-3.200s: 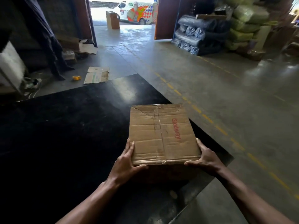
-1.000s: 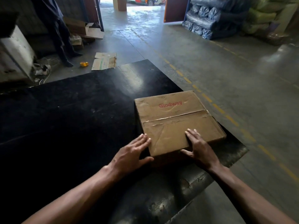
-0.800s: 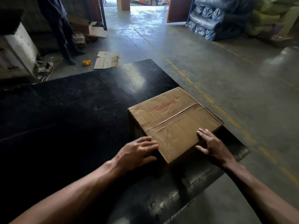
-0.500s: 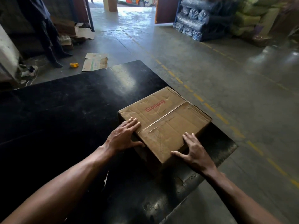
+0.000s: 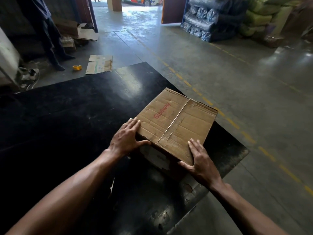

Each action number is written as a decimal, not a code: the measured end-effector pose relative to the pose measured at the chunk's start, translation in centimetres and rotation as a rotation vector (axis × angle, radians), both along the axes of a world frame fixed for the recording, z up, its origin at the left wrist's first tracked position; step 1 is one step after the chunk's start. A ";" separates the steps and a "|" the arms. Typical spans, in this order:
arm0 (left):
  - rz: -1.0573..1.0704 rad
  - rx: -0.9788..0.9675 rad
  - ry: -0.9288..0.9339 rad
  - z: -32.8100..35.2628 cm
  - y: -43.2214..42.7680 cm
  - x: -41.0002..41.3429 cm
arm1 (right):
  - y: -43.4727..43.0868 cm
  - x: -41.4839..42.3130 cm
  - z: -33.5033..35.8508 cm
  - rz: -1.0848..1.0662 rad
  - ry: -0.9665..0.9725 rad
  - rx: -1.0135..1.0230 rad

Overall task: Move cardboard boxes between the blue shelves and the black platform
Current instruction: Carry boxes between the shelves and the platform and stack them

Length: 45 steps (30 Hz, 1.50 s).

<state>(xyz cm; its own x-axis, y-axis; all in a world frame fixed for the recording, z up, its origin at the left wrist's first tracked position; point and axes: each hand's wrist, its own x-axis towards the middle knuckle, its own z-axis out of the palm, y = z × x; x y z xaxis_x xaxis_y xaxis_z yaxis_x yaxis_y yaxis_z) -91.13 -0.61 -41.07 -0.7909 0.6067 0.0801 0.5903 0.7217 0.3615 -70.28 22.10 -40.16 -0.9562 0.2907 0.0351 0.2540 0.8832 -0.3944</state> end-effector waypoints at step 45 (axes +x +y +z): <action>0.810 0.486 -0.137 -1.6 12.5 18.6 | 18.6 -7.6 -1.6 0.213 -0.032 -0.439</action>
